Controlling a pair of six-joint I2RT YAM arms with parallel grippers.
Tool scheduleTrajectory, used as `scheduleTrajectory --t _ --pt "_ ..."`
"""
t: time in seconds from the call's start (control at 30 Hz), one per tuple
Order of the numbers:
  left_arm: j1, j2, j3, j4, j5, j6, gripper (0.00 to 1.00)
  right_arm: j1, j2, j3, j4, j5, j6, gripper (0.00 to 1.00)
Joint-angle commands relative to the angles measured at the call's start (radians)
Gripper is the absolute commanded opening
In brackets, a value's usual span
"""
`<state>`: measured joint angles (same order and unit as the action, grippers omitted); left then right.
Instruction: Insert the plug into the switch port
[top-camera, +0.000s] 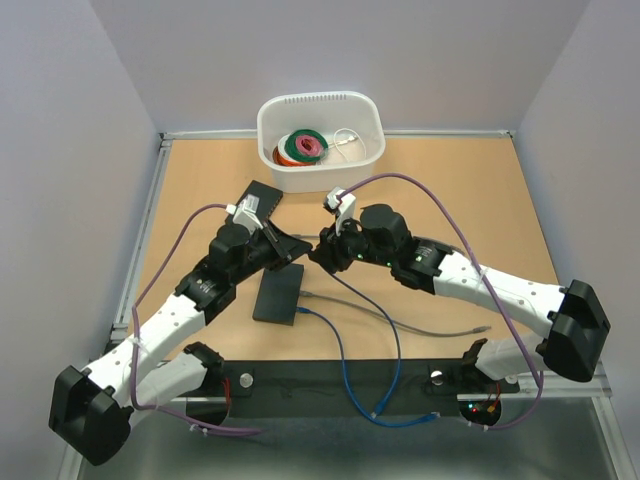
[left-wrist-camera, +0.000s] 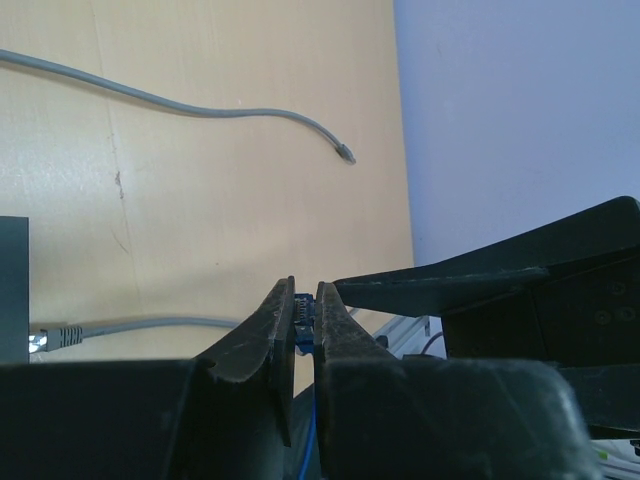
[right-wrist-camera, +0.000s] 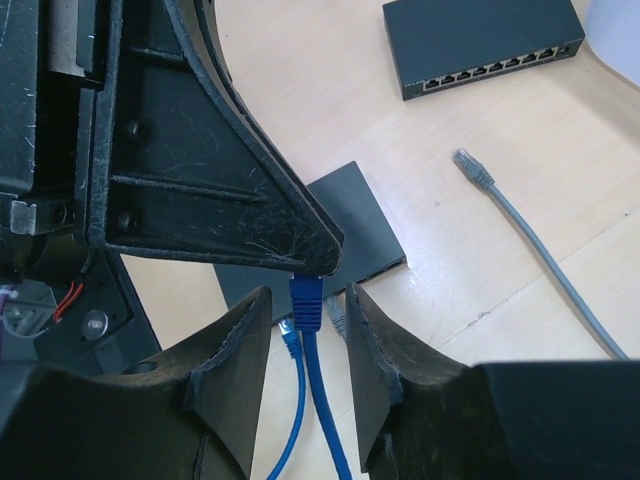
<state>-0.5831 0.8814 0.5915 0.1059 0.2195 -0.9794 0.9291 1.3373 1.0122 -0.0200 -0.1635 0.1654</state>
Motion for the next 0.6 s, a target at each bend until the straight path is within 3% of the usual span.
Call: scheduleTrajectory --t 0.0,0.37,0.57 --pt "-0.004 -0.030 0.065 0.021 -0.002 -0.013 0.00 -0.003 -0.006 -0.007 0.026 0.004 0.005 0.41" --pt "-0.004 -0.033 0.064 0.020 -0.014 -0.013 0.00 -0.003 -0.003 -0.004 0.026 -0.013 0.008 0.40" --pt "-0.004 -0.030 0.062 0.020 -0.016 -0.013 0.00 -0.003 -0.004 -0.003 0.026 -0.005 0.008 0.28"
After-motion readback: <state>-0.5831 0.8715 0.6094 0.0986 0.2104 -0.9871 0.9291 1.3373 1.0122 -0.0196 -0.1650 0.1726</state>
